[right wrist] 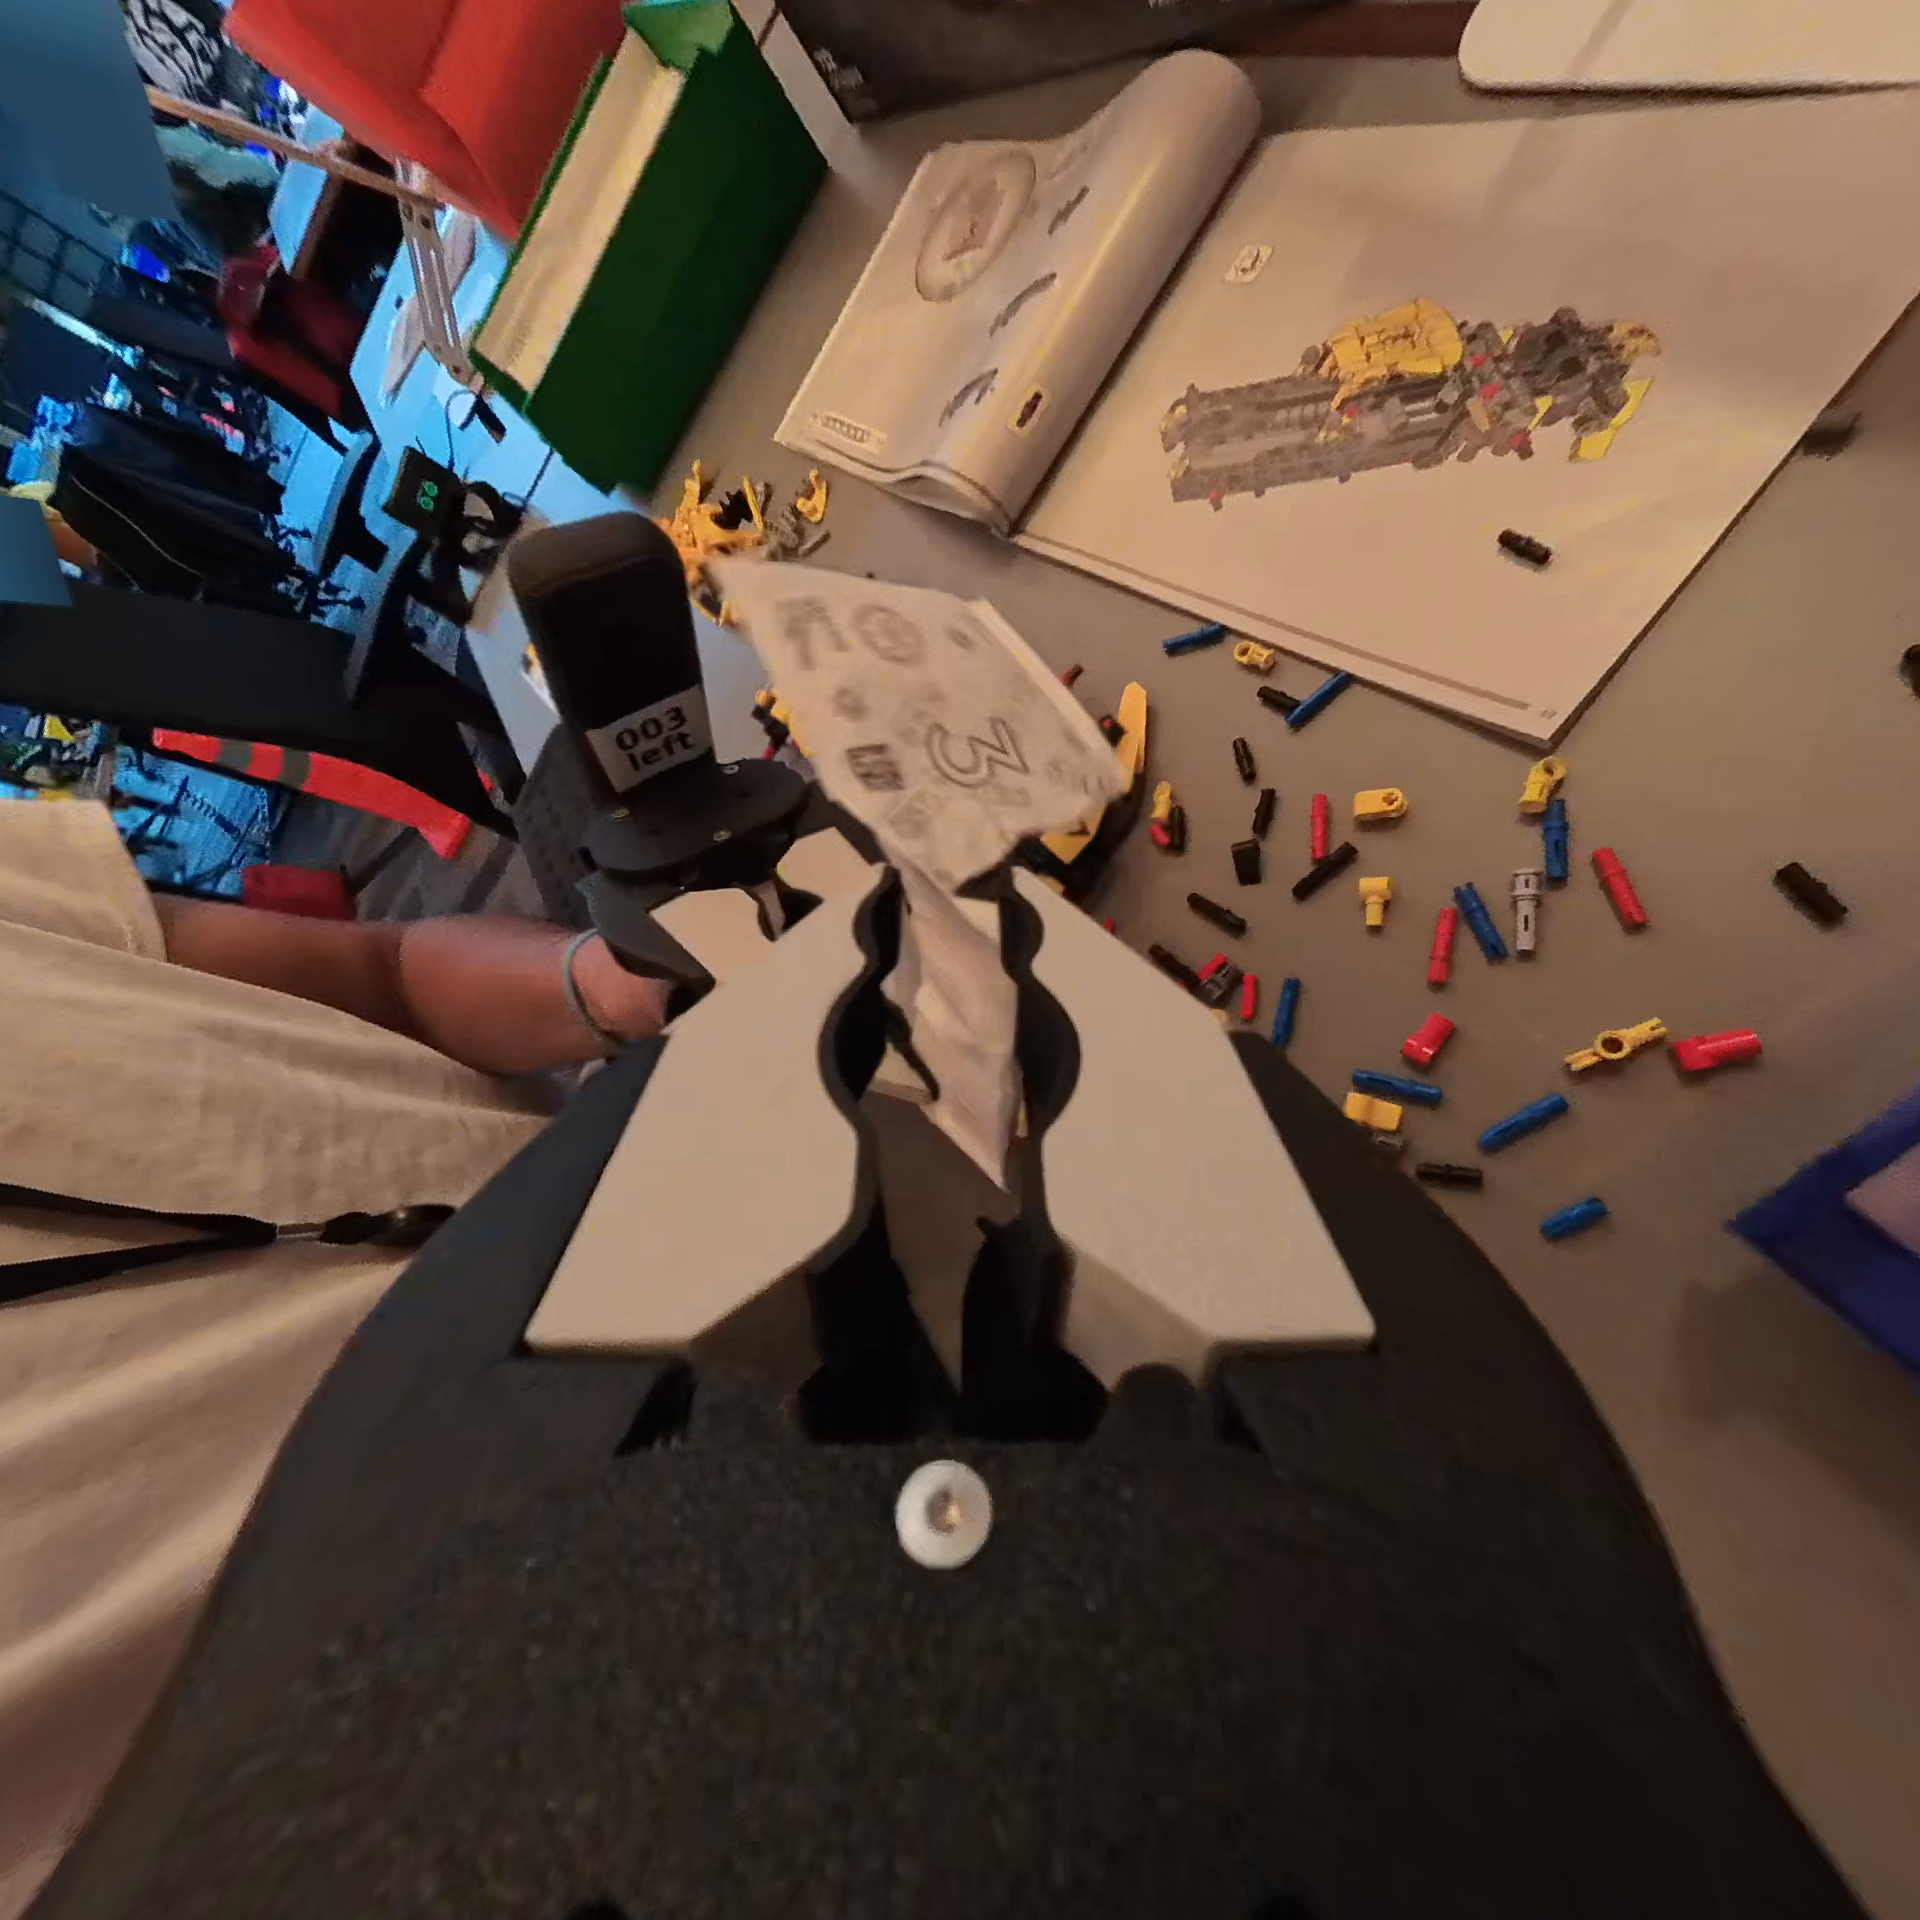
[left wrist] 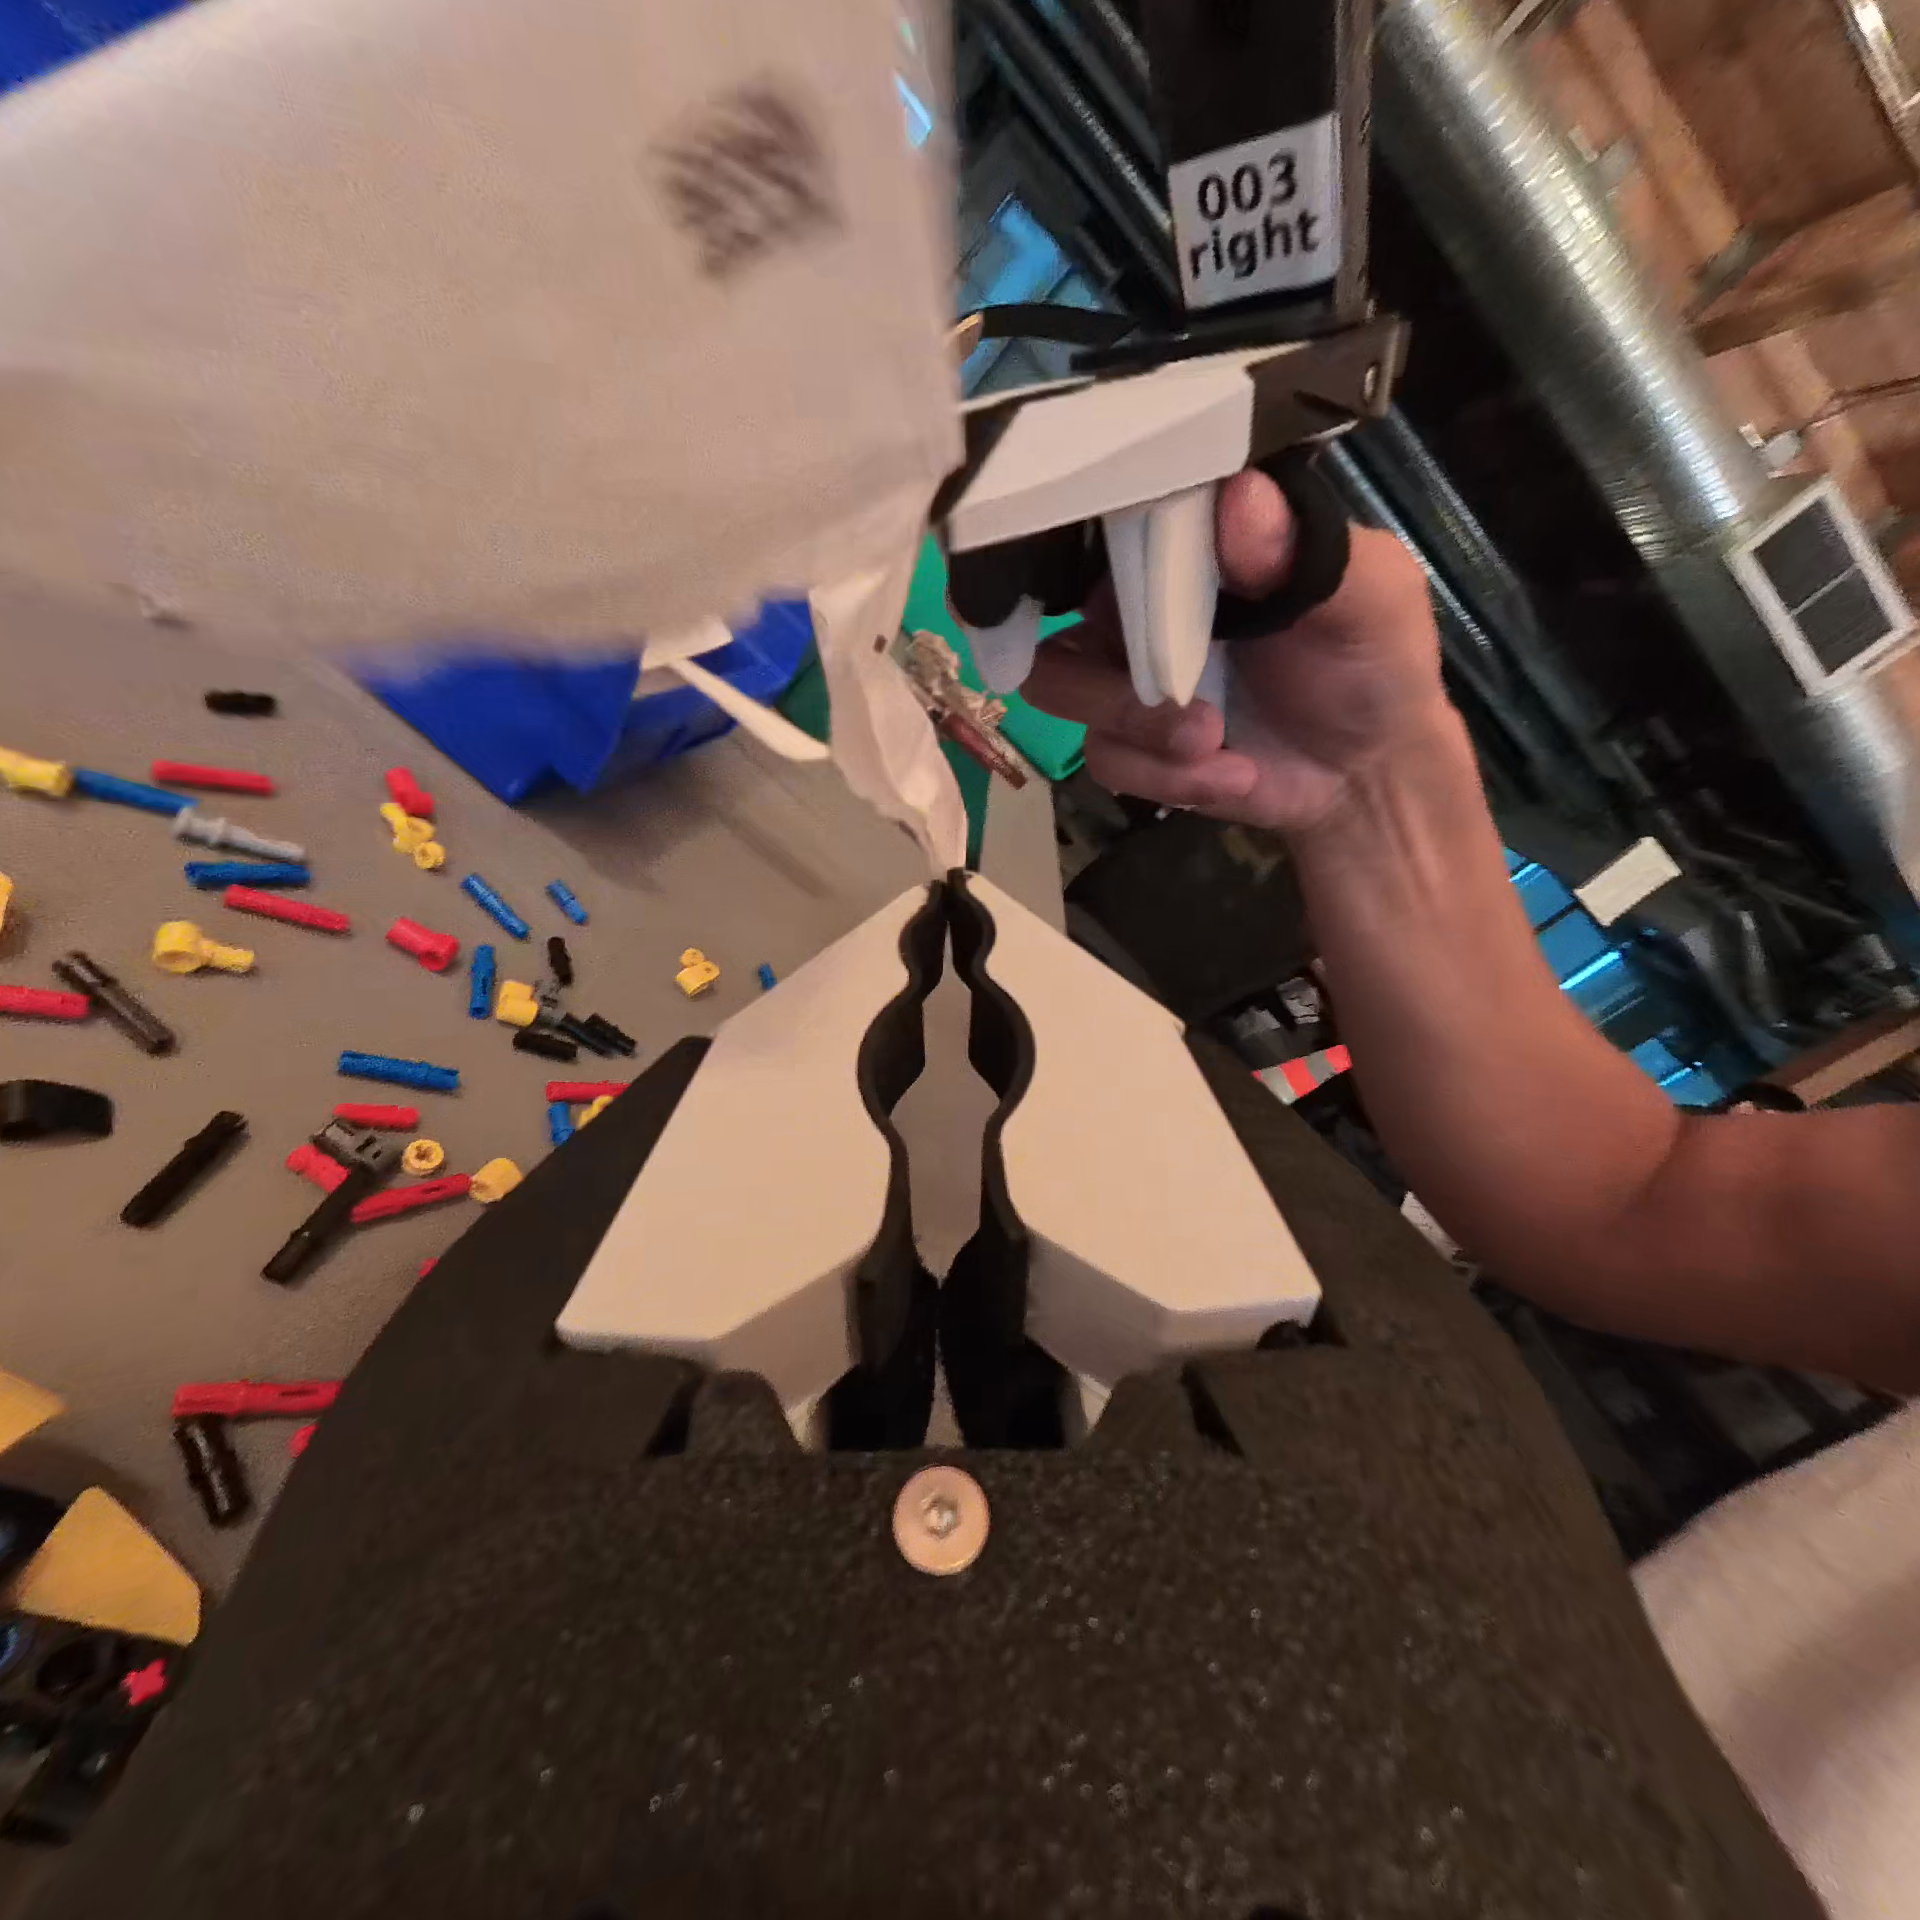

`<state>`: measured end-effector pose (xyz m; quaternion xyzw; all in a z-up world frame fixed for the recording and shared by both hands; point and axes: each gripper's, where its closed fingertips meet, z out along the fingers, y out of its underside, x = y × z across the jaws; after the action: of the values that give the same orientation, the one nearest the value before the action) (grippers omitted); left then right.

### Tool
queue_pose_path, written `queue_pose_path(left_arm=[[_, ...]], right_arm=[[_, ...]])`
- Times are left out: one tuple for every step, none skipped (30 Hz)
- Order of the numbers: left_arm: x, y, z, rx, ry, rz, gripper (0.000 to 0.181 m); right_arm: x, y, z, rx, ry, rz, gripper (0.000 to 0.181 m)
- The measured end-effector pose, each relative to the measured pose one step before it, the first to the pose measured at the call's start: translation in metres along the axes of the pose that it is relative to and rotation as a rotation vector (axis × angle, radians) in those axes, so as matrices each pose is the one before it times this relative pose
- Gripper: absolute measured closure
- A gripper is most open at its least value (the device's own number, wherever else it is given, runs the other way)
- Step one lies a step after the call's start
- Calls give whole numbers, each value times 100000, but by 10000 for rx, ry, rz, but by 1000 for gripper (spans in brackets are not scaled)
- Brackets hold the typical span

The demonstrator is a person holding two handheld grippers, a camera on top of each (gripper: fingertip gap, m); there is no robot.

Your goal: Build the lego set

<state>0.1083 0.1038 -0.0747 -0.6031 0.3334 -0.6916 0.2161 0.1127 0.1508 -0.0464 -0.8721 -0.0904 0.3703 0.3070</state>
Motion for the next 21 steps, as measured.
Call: queue_pose_path(left_arm=[[377, -326, -231, 146, 232, 88, 181], [480, -449, -250, 165, 244, 201, 181], [495, -446, -201, 110, 248, 183, 181], [507, -483, -190, 129, 276, 111, 181], [708, -477, -161, 149, 442, 22, 181], [866, -373, -122, 101, 565, -82, 181], [724, -247, -61, 60, 465, -58, 181], [753, -56, -8, -19, 466, 24, 181], [630, 97, 64, -106, 394, 19, 181], [408, -5, 48, -2, 226, 58, 181], [556, -73, 41, 64, 324, 29, 181], [513, -62, 54, 53, 346, -114, 181], [253, -38, 56, 74, 198, -127, 181], [356, -94, 25, 139, 294, -147, 181], [446, -183, -2, 197, 386, -264, 181], [429, -243, 14, 242, 377, -280, 181], [438, -196, 34, 223, 372, -249, 181], [284, -163, 50, 194, 264, -201, 181], [232, -193, 18, 187, 199, -128, 181], [156, -150, 7, 118, 148, -105, 181], [67, -142, -47, 90, 81, -77, 181]], right_arm=[[-3, -340, -752, 388, 60, -176, 153], [-183, -180, -817, 336, -49, -205, 151], [-327, 146, -732, 271, -265, -140, 149], [-1047, 51, -237, 274, -635, -22, 142], [-1107, 367, -350, 292, -967, 262, 140], [-986, 621, -95, 112, -1050, 575, 140], [-912, 671, 115, -1, -1181, 761, 140], [-584, 551, 317, 38, -1086, 792, 140], [-698, 553, 504, 39, -1180, 663, 141], [-376, 710, 576, -105, -1061, 830, 141], [-410, 489, 475, -139, -1068, 755, 137], [-649, -43, 348, 141, -1012, 286, 139], [-570, -250, 255, 227, -762, -9, 146], [-296, -142, 232, 91, -475, -40, 148], [-77, -33, 254, -6, -265, -104, 150], [-357, -108, 248, 70, -419, -106, 151], [-554, -70, 245, 56, -550, 8, 154], [-465, 65, 258, -8, -473, 1, 160], [-340, 69, 237, 5, -369, -51, 167], [-111, 150, 226, -53, -163, -94, 181], [325, 116, 200, -32, 202, -169, 181]])
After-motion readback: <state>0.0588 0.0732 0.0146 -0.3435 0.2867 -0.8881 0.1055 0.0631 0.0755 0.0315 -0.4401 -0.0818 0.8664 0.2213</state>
